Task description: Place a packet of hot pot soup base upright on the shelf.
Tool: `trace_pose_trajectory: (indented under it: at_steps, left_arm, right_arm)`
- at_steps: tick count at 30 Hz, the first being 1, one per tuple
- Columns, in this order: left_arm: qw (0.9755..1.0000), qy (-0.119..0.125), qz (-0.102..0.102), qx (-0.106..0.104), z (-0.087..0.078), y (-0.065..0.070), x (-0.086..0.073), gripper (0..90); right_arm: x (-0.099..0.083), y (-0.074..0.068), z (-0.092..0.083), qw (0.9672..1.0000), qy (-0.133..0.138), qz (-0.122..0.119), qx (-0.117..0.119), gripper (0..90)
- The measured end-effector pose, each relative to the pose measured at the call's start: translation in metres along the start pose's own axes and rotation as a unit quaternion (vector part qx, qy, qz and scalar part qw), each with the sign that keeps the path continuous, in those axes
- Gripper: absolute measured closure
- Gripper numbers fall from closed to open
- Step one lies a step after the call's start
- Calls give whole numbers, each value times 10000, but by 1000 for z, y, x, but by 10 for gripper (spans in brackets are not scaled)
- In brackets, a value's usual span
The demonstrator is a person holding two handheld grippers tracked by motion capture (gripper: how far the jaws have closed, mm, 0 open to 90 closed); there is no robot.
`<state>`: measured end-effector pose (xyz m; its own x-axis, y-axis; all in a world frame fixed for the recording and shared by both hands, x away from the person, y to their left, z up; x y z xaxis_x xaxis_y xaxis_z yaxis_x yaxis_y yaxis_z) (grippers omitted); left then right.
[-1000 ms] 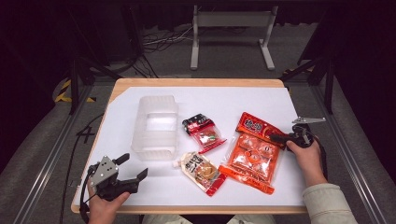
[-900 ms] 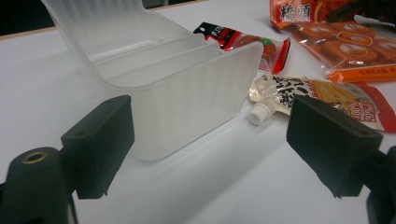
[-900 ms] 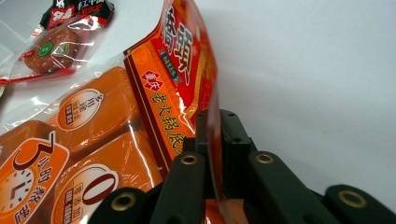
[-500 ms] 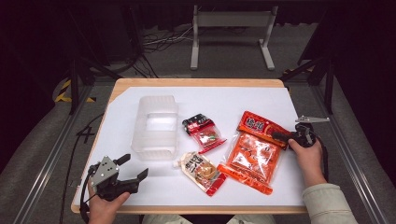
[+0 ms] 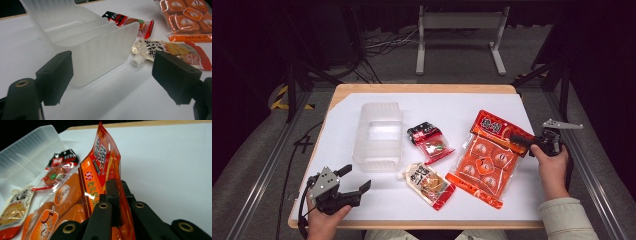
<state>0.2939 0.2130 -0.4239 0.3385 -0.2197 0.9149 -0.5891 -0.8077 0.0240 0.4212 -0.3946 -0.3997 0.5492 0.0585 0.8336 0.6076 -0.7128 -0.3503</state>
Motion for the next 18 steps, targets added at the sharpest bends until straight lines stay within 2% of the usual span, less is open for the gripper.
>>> trace_pose_trajectory:
  at_steps: [9, 11, 18]
  left_arm:
    - [10000, 38, -36, -6, -3, 0, 0, 193]
    - [10000, 43, -23, 0, -3, 0, 1, 192]
    - [10000, 55, 22, -12, -2, 1, 2, 193]
  right_arm:
    - [20, -28, -19, 9986, 279, -343, 287, 900]
    - [24, -36, -23, 9976, 331, -499, 335, 900]
    - [36, -63, -36, 9942, 470, -786, 561, 900]
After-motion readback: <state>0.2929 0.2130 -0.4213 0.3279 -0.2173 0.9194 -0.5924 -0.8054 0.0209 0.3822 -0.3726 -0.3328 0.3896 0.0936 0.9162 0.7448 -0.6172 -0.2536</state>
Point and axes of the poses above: each handheld gripper's, and its own axes: z roughly forward along the jaws, x roughly out of its top, y roughly to its right, the point moved 1 cm from there along z, roughly forward along the jaws, and after that the axes turned 4 degrees about x, right-handed, at the moved point
